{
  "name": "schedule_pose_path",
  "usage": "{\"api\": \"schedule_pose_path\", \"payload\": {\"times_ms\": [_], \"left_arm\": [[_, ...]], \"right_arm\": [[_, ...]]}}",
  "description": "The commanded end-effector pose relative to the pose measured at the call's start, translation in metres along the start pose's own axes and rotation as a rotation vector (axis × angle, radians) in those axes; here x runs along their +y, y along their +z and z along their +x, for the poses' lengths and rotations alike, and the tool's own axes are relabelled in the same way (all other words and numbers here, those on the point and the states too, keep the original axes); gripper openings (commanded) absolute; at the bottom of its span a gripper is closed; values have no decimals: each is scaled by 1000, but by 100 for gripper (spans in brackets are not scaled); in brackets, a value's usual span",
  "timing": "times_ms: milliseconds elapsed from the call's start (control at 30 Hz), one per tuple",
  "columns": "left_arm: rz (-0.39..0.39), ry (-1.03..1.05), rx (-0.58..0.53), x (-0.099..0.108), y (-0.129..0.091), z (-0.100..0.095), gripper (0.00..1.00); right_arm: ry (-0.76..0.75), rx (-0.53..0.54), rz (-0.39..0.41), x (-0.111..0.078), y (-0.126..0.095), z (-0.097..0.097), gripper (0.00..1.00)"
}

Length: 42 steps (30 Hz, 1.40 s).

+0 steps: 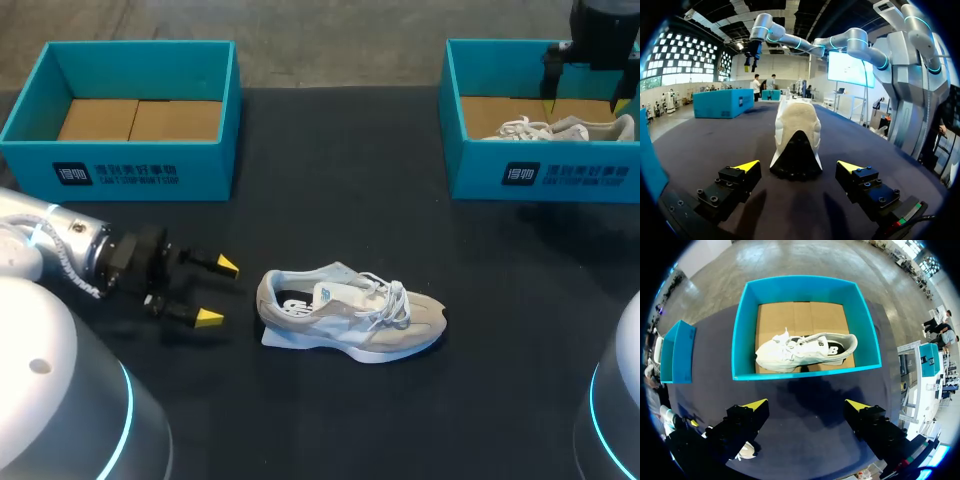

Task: Take the shoe out of the shoebox, open the shoe tongue, remove and reinsert the insole, then place the shoe into the shoebox

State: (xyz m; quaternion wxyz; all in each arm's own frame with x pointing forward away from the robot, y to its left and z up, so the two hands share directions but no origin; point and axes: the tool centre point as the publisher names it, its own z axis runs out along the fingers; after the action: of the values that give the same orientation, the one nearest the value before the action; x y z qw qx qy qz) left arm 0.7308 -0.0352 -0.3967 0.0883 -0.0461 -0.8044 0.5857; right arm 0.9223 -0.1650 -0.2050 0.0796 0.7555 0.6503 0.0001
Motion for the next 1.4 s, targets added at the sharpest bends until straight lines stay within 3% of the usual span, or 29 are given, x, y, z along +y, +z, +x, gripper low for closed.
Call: {"api": "schedule_pose_path", "payload": {"times_ms": [33, 633, 1400], "left_arm": [[-4, 7, -15, -1, 18, -4, 100], [0, -12, -28, 0, 52, -8, 100], [-8, -30, -13, 1, 83, 1, 100]], "right_arm": [[1, -1, 0, 0, 0, 0, 100], [1, -1, 0, 0, 0, 0, 100], [1, -1, 0, 0, 0, 0, 100]]}}
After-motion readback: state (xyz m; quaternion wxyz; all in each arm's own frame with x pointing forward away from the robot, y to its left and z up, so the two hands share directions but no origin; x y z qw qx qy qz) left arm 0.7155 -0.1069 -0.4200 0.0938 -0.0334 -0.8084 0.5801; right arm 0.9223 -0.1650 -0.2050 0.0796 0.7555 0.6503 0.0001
